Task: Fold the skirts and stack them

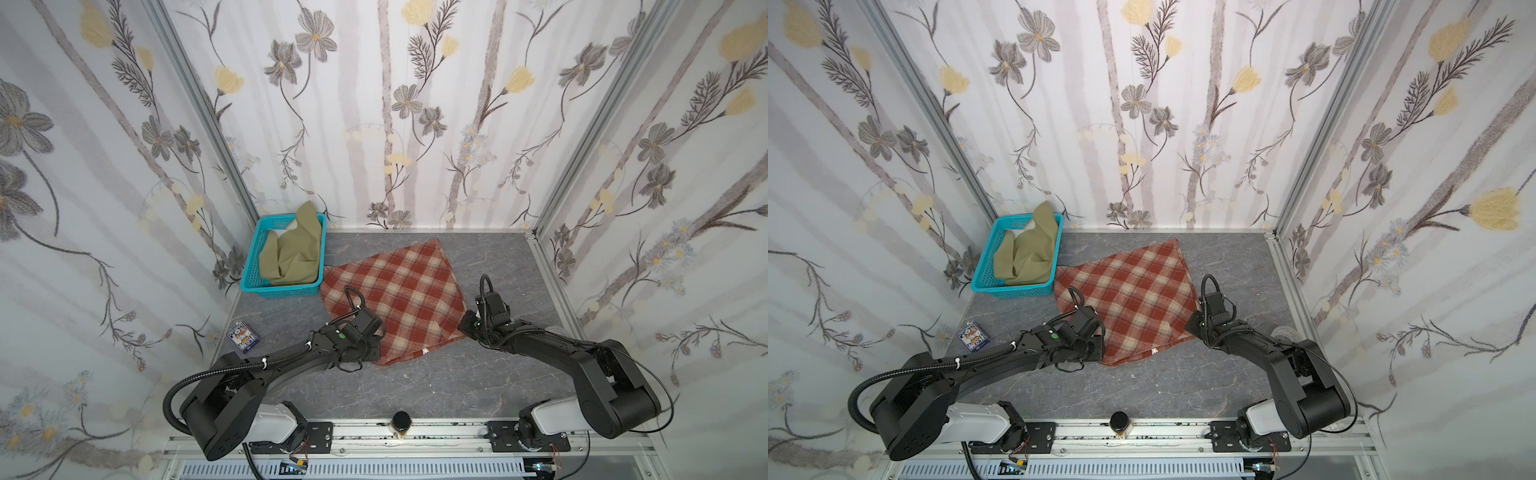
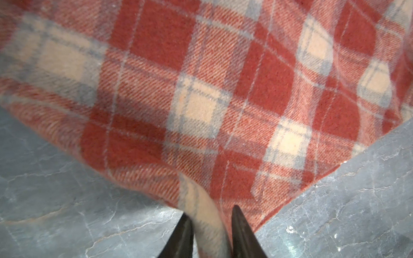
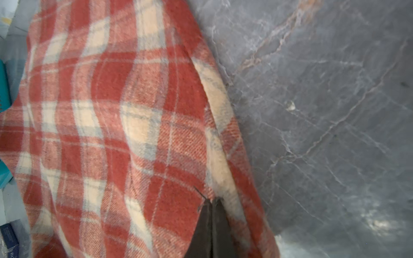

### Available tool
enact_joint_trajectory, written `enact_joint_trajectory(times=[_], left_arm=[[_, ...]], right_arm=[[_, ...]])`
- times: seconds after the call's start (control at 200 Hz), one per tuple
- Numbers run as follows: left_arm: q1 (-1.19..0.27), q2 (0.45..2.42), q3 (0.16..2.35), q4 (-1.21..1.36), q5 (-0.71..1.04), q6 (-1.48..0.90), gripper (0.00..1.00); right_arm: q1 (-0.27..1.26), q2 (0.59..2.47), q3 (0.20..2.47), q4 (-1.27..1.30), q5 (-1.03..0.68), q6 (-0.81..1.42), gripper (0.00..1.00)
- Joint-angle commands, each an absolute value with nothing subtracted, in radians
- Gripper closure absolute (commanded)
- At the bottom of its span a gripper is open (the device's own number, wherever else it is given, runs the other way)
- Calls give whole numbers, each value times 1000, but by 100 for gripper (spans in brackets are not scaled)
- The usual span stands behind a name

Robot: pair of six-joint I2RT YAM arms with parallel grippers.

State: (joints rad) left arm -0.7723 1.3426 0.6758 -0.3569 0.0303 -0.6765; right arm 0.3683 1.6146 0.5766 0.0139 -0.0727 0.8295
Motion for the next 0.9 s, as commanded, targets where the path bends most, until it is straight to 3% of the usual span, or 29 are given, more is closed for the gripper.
enact_joint_trajectory(times=[0.0,0.19,0.515,0.55,0.615,0.68,0.894], left_arm=[[-781,1345,661,-364,67,-690,80],[-851,1382,687,-362,77,-734,92],[-963,1511,827,-356,88,-743,92],[-965,1513,835,-356,95,-740,86],[-964,1496,838,-357,87,-736,54],[-959,1467,835,-360,90,-722,35],[-874,1354,813,-377,91,-701,33]], right_arm=[[357,1656,584,54,-53,840,100],[281,1707,628,48,-45,799,100],[227,1718,743,46,-61,767,100],[236,1699,744,42,-56,759,100],[264,1660,746,24,-31,749,100],[313,1627,746,10,-24,738,100],[468,1654,705,54,-69,821,100]])
